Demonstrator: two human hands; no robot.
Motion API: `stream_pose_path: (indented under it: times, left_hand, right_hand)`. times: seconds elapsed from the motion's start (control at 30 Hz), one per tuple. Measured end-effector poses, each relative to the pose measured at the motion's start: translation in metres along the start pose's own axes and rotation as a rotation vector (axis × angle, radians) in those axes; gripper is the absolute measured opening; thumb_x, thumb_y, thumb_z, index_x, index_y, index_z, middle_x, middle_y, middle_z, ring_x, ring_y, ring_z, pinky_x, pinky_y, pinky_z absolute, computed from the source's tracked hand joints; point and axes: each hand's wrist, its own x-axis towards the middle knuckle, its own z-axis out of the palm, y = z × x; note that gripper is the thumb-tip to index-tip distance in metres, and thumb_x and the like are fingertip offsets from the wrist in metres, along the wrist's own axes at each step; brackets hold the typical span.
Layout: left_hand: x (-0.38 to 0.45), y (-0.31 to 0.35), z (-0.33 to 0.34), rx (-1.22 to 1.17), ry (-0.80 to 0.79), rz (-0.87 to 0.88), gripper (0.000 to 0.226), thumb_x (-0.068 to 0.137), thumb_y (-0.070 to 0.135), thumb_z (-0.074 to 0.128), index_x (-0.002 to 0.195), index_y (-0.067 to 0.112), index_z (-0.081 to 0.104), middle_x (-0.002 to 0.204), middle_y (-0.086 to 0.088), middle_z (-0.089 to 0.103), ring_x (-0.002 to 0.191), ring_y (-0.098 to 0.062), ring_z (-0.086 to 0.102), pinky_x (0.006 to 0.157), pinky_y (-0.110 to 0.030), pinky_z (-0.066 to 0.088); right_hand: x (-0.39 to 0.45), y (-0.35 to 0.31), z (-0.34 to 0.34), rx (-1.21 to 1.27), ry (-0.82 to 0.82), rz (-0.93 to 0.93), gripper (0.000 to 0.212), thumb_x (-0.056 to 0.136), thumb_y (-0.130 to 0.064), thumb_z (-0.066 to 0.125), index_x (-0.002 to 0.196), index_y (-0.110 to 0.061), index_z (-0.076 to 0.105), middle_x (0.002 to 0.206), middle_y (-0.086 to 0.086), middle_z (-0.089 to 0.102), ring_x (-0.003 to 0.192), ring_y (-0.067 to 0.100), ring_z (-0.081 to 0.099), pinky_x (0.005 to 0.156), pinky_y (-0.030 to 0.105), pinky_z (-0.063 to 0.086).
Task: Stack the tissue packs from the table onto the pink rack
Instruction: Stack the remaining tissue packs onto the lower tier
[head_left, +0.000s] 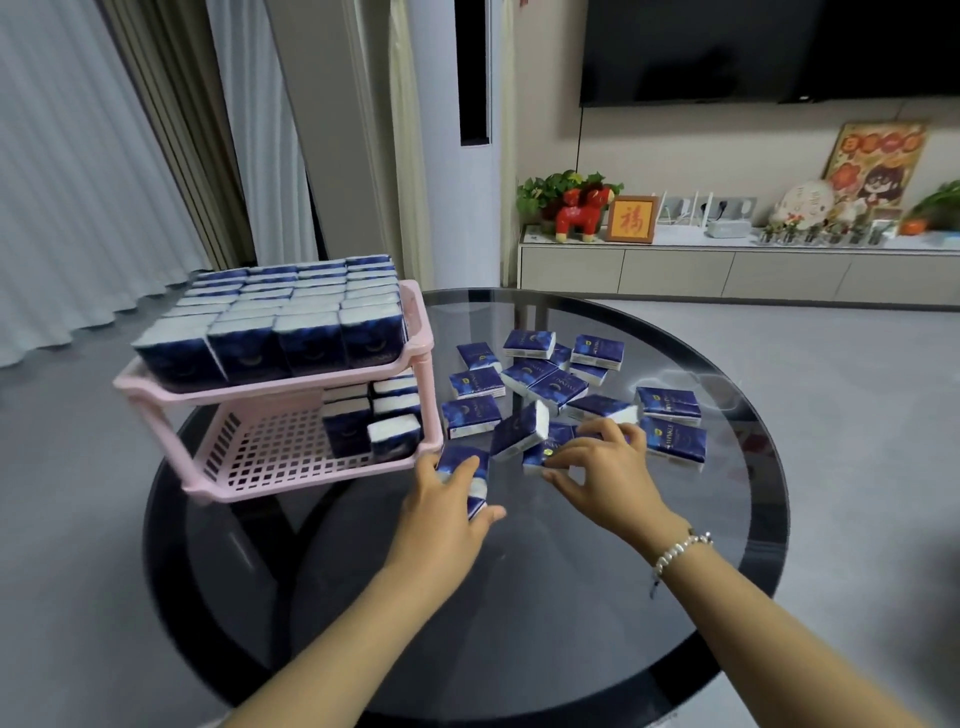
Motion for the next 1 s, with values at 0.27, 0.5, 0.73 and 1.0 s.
stream_pose_path:
  times: [0.27,0.5,0.73,1.0]
  left_hand:
    - [-0.024,-0.03,-0.008,-0.179,0.042,-0.059,0.058,0.086,0.043,0.063,0.139,0.033,0.042,0.134,0.002,0.028,0.115,-0.019,0.049,0.093,-0.024,0.038]
    - [-0.024,-0.038,-0.018,-0.081,-0.043,0.022,0.062,0.085,0.046,0.063,0.141,0.038,0.037,0.144,0.006,0.019,0.125,-0.022,0.041,0.102,-0.029,0.036]
    - [-0.024,-0.049,-0.024,-0.228,-0.074,-0.014,0.039,0.083,0.051,0.063,0.118,0.034,0.055,0.123,0.011,0.037,0.106,-0.013,0.052,0.091,-0.027,0.044]
    - [-0.016,-0.047,-0.032,-0.55,0.139,-0.104,0.015,0.084,0.011,0.068,0.08,0.019,0.056,0.093,0.005,0.054,0.075,-0.007,0.052,0.058,-0.008,0.038]
  right_hand:
    - [0.006,-0.023,0.004,0.172,0.22,0.21,0.027,0.08,-0.044,0.068,0.095,-0.022,0.063,0.096,-0.007,0.061,0.102,0.019,0.051,0.085,0.029,0.026]
    - [0.047,-0.027,0.018,0.145,-0.221,0.18,0.064,0.084,-0.05,0.06,0.14,-0.028,0.037,0.144,0.0,0.042,0.132,0.024,0.032,0.106,0.043,0.023]
    - [0.009,-0.053,0.018,0.353,0.097,0.215,0.049,0.076,-0.045,0.072,0.116,-0.022,0.057,0.113,-0.004,0.056,0.111,0.017,0.045,0.096,0.033,0.034]
    - [-0.045,-0.081,0.026,0.519,0.081,0.411,0.039,0.073,-0.04,0.075,0.085,-0.016,0.046,0.083,-0.002,0.055,0.082,0.02,0.054,0.069,0.03,0.043]
